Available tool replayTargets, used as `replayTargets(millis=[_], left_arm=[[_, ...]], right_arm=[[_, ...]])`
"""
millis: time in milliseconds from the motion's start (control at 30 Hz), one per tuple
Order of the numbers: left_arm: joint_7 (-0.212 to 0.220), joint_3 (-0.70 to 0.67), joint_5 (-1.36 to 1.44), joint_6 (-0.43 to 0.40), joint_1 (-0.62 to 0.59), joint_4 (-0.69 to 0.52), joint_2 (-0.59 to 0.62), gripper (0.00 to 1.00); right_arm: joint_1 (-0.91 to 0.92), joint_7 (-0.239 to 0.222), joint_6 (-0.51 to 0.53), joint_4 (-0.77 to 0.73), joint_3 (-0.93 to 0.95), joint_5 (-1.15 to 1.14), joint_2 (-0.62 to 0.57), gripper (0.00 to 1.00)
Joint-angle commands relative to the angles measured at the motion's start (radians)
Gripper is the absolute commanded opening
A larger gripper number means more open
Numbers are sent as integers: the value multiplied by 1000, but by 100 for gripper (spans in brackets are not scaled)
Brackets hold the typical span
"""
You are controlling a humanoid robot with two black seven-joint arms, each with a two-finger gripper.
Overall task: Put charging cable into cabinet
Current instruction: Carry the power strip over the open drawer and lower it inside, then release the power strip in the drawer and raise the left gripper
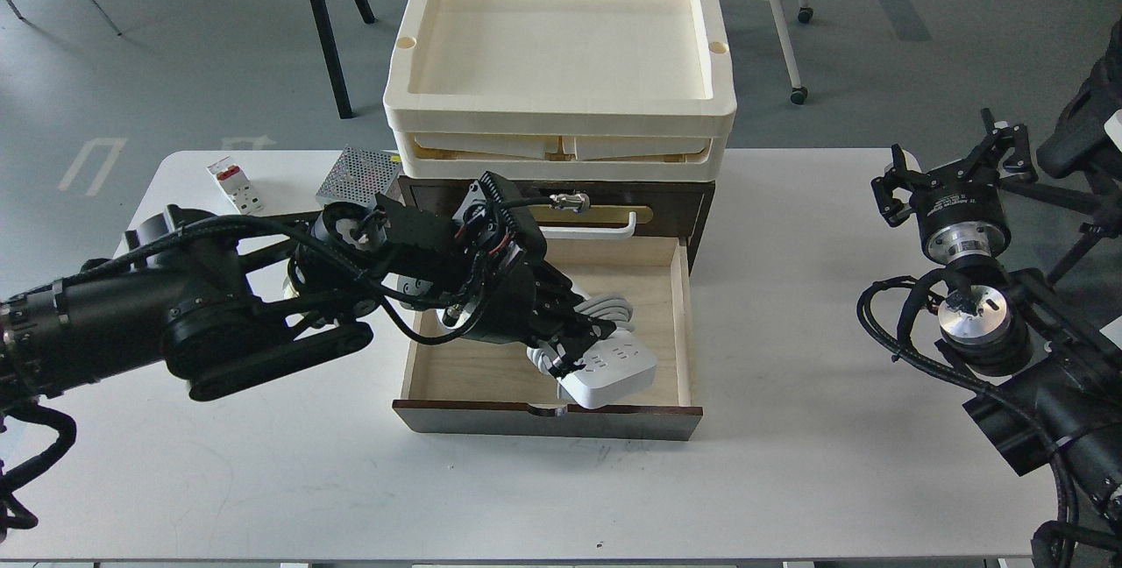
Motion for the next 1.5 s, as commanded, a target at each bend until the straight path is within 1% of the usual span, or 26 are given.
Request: replayTargets(millis=[0,100,233,467,500,533,567,600,633,733,833,900,967,1033,1067,1100,1133,1167,1200,1333,1400,1467], left_arm=[[-1,-22,1,13,20,69,-18,4],[0,-22,2,14,33,122,-41,5],[2,-20,19,34,50,151,-56,5],[2,-20,85,45,71,232,-80,10],[3,-20,85,48,76,238,-84,14],[5,-20,87,51,76,241,-90,21],[10,-20,84,54,76,243,-97,33],[20,-22,79,60,77,243,-100,47],[31,-22,77,72,77,241,-102,56],[43,-22,74,115,77,232,-99,67],[30,-31,58,126,77,226,-97,84],[26,-72,-8,123,77,199,-94,89],[17,-136,-128,120,79,146,-88,99],[-4,-216,-305,106,80,85,-84,99],[-19,-242,-382,99,80,62,-79,99],[-44,-271,-471,86,80,38,-70,99],[-70,-296,-548,65,80,21,-61,99],[-87,-322,-609,45,77,14,-54,99],[-95,-357,-669,30,73,14,-54,99],[-84,-553,-876,16,68,33,-54,99],[-57,-650,-1000,16,68,68,-50,99],[-17,-736,-1141,16,66,112,-48,99]], right_arm=[[0,0,0,2,0,0,0,100],[-1,0,0,3,0,0,0,100],[-3,0,0,3,0,0,0,100],[-1,0,0,2,0,0,0,100],[-1,0,0,2,0,0,0,100],[-1,0,0,2,0,0,1,100],[-1,0,0,2,0,0,1,100],[-1,0,0,2,0,0,0,100],[-1,0,0,2,0,0,0,100],[-1,0,0,2,0,0,0,100],[-1,0,0,2,0,0,0,100],[-1,0,0,2,0,0,1,100],[-1,0,0,3,0,0,0,100],[-1,0,0,3,0,0,0,100],[-1,0,0,2,0,0,0,100],[-1,0,0,3,0,0,0,100],[-1,0,0,2,0,0,0,100],[-1,0,0,3,0,0,0,100],[-1,0,0,3,0,0,0,100],[-1,0,0,2,1,0,1,100],[-1,0,0,2,0,0,0,100],[0,0,0,3,1,0,0,100]])
